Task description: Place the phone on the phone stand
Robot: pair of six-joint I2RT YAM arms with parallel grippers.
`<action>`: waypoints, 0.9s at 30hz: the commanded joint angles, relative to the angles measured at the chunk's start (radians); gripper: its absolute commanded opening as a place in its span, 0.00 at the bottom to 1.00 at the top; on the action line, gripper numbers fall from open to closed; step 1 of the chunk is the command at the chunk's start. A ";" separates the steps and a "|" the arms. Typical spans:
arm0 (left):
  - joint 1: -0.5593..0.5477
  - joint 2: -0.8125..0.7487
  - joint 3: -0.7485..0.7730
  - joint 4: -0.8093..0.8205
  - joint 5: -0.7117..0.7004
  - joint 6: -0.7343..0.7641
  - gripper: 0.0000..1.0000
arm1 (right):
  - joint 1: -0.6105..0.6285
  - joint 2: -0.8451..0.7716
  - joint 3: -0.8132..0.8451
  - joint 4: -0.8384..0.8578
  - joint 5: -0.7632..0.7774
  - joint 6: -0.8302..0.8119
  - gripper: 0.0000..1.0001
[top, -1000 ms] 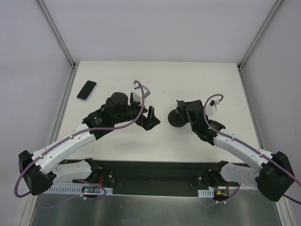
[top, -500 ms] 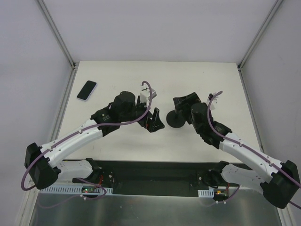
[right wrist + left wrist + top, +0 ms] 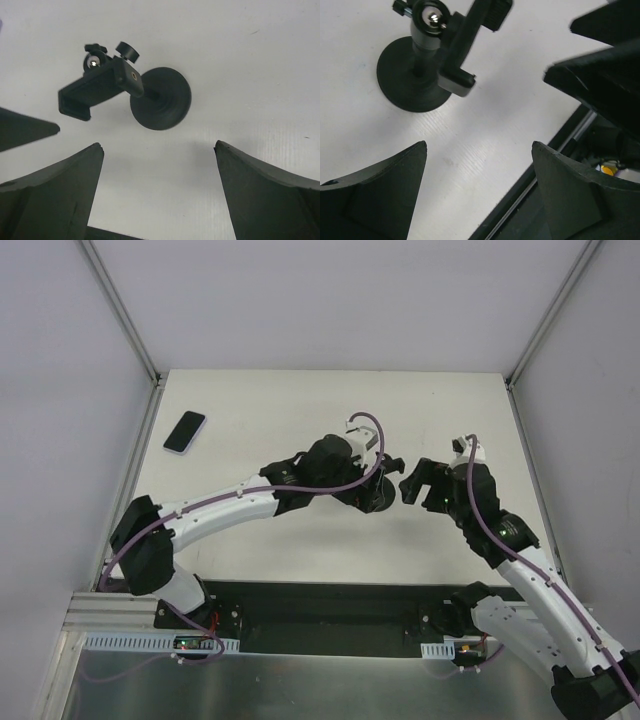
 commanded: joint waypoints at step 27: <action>0.020 0.164 0.199 -0.036 -0.146 0.091 0.47 | -0.010 -0.021 0.057 -0.052 0.023 -0.175 0.96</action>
